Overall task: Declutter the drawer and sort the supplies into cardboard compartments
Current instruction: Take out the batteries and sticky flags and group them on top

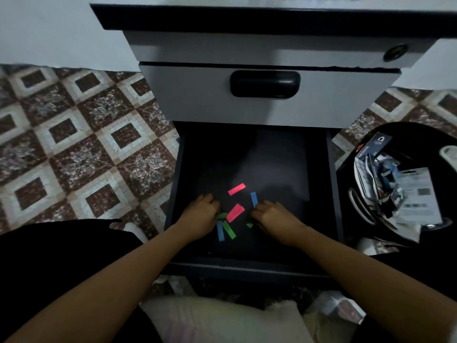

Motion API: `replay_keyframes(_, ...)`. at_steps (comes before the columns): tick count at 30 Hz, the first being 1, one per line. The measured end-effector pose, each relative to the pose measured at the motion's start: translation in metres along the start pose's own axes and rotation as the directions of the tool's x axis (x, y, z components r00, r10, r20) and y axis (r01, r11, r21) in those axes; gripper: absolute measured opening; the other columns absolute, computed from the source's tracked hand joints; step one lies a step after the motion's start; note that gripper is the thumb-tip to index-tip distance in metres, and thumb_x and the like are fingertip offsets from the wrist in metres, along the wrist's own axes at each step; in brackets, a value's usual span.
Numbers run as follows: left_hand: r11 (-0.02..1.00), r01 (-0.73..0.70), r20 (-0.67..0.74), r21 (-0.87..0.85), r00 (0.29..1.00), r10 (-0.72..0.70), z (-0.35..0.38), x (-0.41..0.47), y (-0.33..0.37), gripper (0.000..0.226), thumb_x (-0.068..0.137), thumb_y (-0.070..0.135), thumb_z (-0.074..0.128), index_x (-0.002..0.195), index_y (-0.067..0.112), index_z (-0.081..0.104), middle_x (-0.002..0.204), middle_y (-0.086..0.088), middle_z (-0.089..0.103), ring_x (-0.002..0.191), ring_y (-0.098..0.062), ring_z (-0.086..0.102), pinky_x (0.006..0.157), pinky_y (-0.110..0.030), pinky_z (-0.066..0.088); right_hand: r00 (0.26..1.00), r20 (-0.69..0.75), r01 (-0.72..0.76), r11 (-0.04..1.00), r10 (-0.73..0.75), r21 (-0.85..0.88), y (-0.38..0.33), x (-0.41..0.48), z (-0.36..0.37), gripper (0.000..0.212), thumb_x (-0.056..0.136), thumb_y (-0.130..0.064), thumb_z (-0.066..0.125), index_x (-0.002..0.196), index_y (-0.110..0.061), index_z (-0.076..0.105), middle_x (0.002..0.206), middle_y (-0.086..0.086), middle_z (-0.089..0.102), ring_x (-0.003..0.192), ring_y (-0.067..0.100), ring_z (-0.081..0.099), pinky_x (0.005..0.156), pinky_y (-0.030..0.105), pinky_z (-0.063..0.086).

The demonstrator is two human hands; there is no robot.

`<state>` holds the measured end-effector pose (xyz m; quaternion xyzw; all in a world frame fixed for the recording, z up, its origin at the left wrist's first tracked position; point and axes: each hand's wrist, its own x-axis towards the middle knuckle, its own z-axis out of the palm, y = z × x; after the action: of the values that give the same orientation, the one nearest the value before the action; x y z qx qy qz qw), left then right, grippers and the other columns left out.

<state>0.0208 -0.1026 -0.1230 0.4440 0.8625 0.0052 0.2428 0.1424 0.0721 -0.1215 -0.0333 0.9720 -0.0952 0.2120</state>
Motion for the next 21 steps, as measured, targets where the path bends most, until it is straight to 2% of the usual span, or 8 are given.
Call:
replay_keyframes(7,0.998,0.050,0.055,-0.038,0.997,-0.048,0.000,0.005,0.002,0.019,0.092,0.017,0.046,0.105,0.008,0.056,0.122,-0.010,0.046,0.115,-0.027,0.043,0.095,-0.036,0.038,0.997,-0.061,-0.039,0.999,0.037,-0.021,0.001,-0.004,0.005,0.029,0.096,-0.018,0.041,0.123,-0.011,0.050,0.131,0.007,0.045,0.116,0.025,0.042,0.092,0.034,0.035)
replay_keyframes(13,0.970,-0.016,0.069,0.242,0.998,-0.001,-0.001,0.002,0.006,0.027,0.093,0.018,0.041,0.119,0.010,0.047,0.127,-0.010,0.046,0.120,-0.026,0.043,0.098,-0.040,0.031,0.996,-0.034,-0.079,0.996,0.080,0.037,0.001,-0.005,0.009,0.032,0.096,-0.018,0.043,0.127,-0.013,0.045,0.128,0.008,0.051,0.117,0.024,0.046,0.096,0.033,0.035)
replay_keyframes(15,0.959,-0.044,0.073,0.278,0.997,0.025,-0.001,0.001,0.007,0.028,0.093,0.015,0.042,0.120,0.010,0.045,0.127,-0.010,0.048,0.119,-0.027,0.045,0.097,-0.039,0.030,0.995,-0.006,-0.101,0.991,0.102,0.085,0.002,-0.006,0.010,0.036,0.096,-0.019,0.045,0.130,-0.012,0.043,0.129,0.009,0.051,0.118,0.024,0.047,0.098,0.035,0.037)
replay_keyframes(17,0.977,-0.024,0.087,0.210,0.996,0.005,-0.003,0.003,0.006,0.027,0.093,0.015,0.043,0.119,0.011,0.045,0.125,-0.010,0.050,0.117,-0.027,0.047,0.097,-0.040,0.030,0.991,0.014,-0.131,0.980,0.130,0.147,0.003,-0.007,0.010,0.035,0.094,-0.020,0.048,0.128,-0.011,0.047,0.127,0.009,0.053,0.116,0.024,0.048,0.097,0.035,0.039)
replay_keyframes(21,0.999,0.019,0.126,0.030,0.992,-0.023,-0.010,0.004,0.002,0.020,0.092,0.016,0.044,0.110,0.014,0.053,0.118,-0.007,0.053,0.114,-0.025,0.050,0.098,-0.039,0.033,0.977,0.000,-0.198,0.909,0.213,0.367,0.005,-0.009,0.008,0.020,0.091,-0.018,0.054,0.108,-0.011,0.061,0.116,0.007,0.059,0.105,0.022,0.056,0.091,0.031,0.045)
